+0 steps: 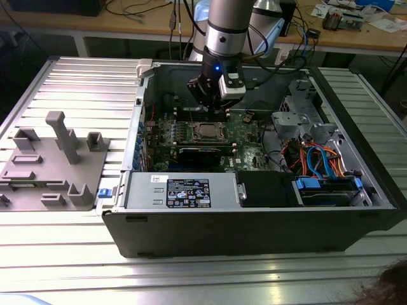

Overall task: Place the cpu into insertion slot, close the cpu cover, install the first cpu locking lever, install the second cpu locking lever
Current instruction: 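Install the first cpu locking lever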

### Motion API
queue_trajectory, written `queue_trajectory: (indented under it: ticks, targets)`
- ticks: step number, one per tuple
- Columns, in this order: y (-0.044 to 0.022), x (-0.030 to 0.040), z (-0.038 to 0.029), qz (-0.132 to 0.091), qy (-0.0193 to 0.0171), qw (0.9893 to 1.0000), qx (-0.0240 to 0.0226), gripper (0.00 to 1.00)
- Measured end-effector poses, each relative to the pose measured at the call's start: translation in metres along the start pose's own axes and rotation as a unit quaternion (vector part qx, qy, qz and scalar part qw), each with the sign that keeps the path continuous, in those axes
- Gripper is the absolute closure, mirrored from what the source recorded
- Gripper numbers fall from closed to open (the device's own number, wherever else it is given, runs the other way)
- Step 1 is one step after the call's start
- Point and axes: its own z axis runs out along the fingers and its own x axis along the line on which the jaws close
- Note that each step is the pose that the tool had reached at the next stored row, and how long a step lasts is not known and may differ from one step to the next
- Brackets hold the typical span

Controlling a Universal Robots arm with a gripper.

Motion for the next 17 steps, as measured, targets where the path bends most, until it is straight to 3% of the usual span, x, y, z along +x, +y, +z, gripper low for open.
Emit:
queue_trajectory:
  ticks: [17]
  targets:
    - [0.0, 0.0, 0.0, -0.037, -0.0012, 0.9993, 0.0015, 0.89]
